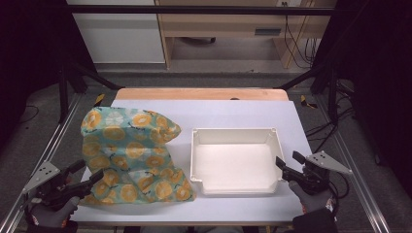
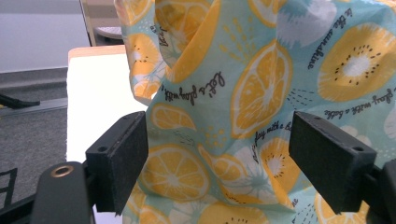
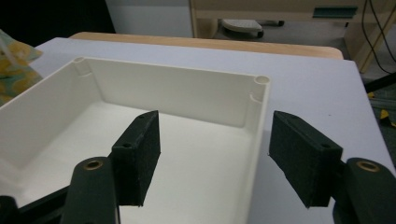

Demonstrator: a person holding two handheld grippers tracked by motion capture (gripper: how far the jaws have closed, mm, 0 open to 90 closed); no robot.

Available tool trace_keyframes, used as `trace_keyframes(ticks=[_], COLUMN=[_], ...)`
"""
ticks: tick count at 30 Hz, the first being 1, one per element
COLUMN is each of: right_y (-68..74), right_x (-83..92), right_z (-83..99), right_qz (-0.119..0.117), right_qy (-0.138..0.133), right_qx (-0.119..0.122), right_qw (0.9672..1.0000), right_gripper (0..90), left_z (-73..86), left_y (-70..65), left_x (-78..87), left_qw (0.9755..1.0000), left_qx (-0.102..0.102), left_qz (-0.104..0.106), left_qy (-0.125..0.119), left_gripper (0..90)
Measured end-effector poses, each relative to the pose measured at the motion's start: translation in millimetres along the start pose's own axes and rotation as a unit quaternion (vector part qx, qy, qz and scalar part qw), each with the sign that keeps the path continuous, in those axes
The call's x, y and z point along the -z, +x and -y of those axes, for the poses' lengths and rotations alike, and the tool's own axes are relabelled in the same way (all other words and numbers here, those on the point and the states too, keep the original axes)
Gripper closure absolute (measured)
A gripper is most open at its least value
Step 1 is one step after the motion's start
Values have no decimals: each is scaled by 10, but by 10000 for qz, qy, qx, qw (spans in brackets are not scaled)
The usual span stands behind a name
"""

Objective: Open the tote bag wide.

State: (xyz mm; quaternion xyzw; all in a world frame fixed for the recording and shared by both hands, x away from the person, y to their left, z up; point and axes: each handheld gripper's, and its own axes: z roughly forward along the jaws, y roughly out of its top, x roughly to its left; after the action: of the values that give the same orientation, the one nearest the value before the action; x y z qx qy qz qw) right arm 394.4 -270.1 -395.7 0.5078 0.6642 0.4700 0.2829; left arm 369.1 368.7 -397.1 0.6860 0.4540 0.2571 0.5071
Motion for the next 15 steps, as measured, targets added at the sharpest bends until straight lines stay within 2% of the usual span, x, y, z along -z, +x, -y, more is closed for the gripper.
trace_keyframes(ticks=[5, 9, 15], right_y=[111, 194, 307], right_x=[-9, -34, -54], right_z=[-42, -75, -96], right_qz=[-107, -191, -202], right_qy=[-16, 3, -27], right_qx=[144, 23, 115], right_qw=[9998, 9998, 9997], right_gripper=[335, 359, 373], left_z=[-25, -63, -105], left_y=[-12, -8, -10], left_x=[14, 13, 17], left_qw=[10000, 9999, 9999], left_qx=[-3, -1, -27], left_qz=[24, 52, 95], left_qy=[-63, -100, -113], left_gripper=[198, 200, 201])
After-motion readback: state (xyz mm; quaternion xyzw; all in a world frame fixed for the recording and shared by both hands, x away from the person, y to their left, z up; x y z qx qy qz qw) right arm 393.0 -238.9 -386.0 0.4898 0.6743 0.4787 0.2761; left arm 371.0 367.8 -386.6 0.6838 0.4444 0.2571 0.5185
